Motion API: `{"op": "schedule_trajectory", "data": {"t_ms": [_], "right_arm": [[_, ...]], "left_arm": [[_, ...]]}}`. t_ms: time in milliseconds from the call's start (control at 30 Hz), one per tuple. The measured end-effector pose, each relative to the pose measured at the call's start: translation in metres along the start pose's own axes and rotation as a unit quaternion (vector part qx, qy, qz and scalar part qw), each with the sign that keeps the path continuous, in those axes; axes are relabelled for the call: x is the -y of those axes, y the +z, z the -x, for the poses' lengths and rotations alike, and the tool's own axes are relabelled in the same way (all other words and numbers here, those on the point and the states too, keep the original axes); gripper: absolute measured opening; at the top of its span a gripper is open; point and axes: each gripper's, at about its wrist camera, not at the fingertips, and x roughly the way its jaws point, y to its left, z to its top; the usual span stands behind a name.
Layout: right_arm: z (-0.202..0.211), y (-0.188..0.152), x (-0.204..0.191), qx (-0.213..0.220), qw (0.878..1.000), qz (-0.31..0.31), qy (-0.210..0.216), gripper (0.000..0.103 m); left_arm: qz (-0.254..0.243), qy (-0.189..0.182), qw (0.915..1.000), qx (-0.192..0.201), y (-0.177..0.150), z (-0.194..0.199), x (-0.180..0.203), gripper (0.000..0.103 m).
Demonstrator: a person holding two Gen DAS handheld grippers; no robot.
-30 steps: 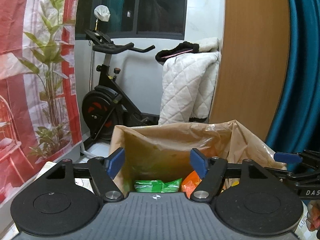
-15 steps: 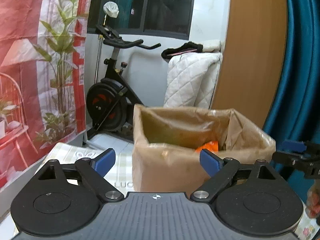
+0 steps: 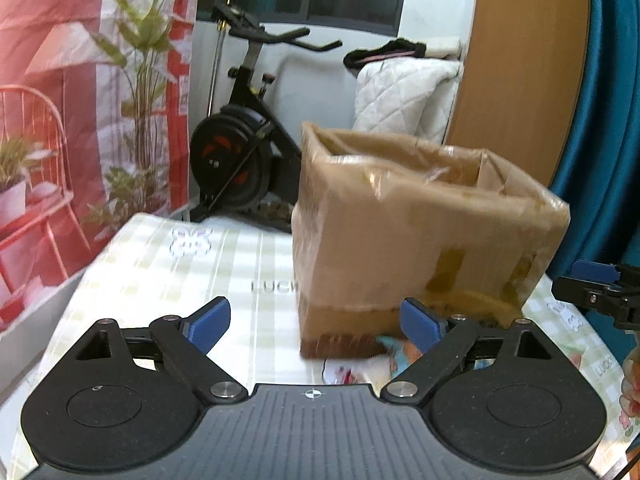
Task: Organize snacks
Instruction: 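Move both tools back down to the snack pile, then grasp a clear wrapped packet with the right tool while the left grasps the orange bread bar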
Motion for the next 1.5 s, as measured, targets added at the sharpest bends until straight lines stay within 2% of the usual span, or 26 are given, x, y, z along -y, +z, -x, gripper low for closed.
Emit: {"op": "schedule_trajectory", "data": {"t_ms": [433,700,900,967,1333,1500], "right_arm": [[-0.024,-0.051,-0.003,-0.077,0.997,-0.015,-0.01,0.085],[-0.032,-0.062,-0.004,-0.096,0.995,-0.009,-0.015,0.081],[-0.04,-0.063,0.007,-0.117,0.993,-0.001,-0.018,0.062],[-0.047,-0.064,0.007,-0.126,0.992,0.009,-0.026,0.048],[-0.042,-0.059,0.021,-0.105,0.994,-0.013,-0.035,0.048],[-0.054,-0.06,0.015,-0.124,0.992,0.0,-0.036,0.038]], "left_arm": [[0.014,-0.022,0.9985,-0.048,-0.039,-0.02,-0.009,0.086],[0.022,-0.034,0.9965,-0.073,-0.06,-0.03,-0.008,0.084],[0.027,-0.043,0.995,-0.086,-0.067,-0.036,-0.005,0.079],[0.027,-0.045,0.9946,-0.089,-0.069,-0.039,-0.003,0.078],[0.031,-0.049,0.9943,-0.089,-0.067,-0.042,0.0,0.078],[0.027,-0.05,0.9941,-0.093,-0.068,-0.043,0.003,0.078]]}}
